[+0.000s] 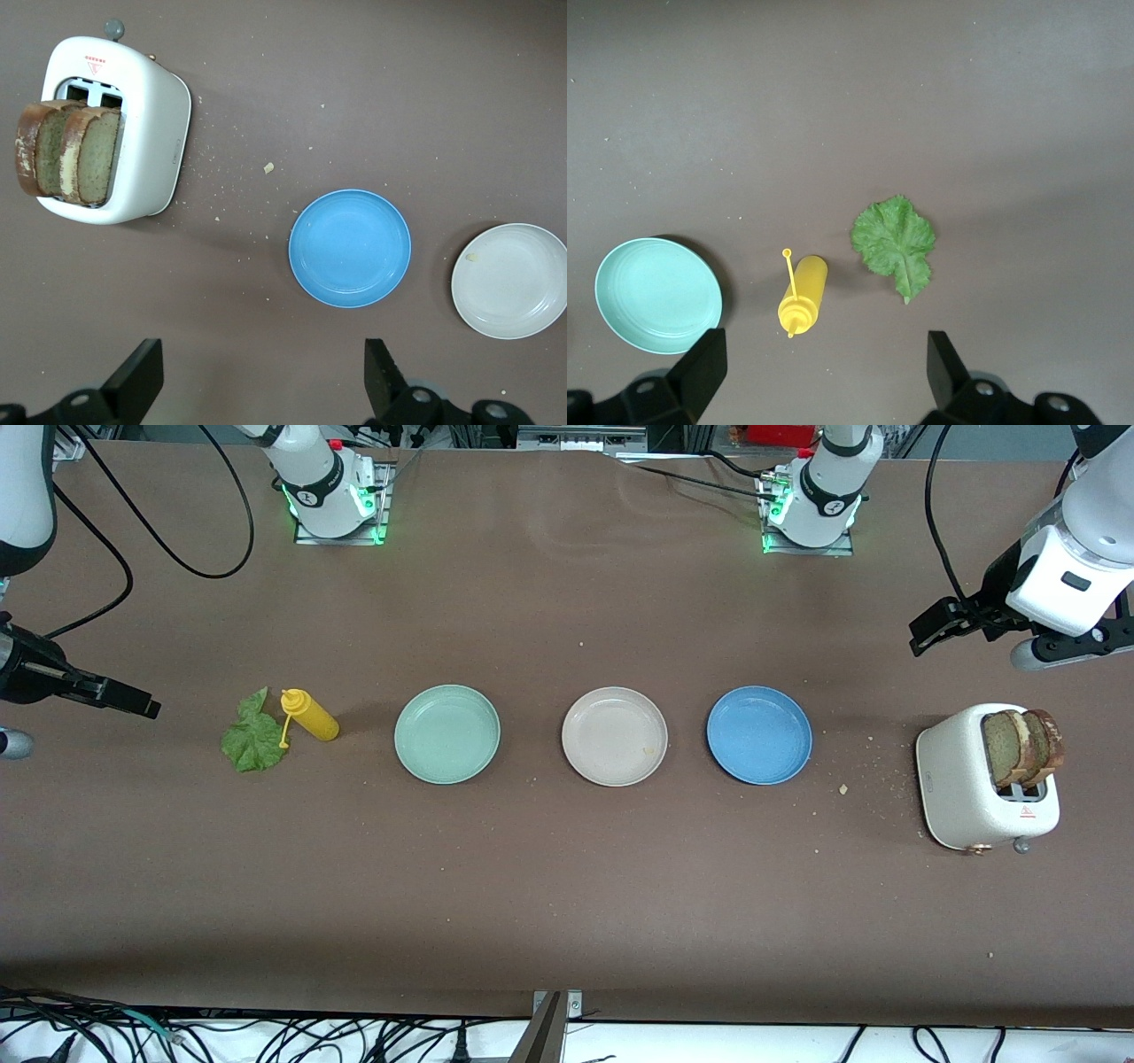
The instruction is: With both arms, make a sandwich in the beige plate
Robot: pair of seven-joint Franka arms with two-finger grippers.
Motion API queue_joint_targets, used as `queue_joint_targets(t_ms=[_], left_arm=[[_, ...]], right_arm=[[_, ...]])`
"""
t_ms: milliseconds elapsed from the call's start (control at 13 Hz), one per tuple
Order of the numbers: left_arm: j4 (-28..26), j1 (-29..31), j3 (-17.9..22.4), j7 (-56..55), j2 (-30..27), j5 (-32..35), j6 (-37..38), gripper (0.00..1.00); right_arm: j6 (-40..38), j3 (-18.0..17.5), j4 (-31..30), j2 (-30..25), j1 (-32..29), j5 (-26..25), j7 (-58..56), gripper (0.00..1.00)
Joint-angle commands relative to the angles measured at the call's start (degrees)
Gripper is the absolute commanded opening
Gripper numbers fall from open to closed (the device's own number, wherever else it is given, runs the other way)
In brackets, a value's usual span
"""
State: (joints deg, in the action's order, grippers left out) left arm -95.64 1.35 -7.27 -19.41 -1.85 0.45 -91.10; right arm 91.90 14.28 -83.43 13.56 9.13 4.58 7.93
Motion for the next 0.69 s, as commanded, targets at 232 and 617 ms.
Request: queue_joint_targets(t_ms=[232,617], left_arm=[[0.55,0.59,-0.12,0.69,0.01,1.39,2.15,1.00],[0.63,0.41,-0.21,0.77,0.01,1.39,2.06,1.00]], right_arm=[[0.03,0.05,-1.38,-1.52,0.28,0.17,0.50,1.00],[0.03,-0.04,-1.38,-1.52,0.28,0.08,0.50,1.00]])
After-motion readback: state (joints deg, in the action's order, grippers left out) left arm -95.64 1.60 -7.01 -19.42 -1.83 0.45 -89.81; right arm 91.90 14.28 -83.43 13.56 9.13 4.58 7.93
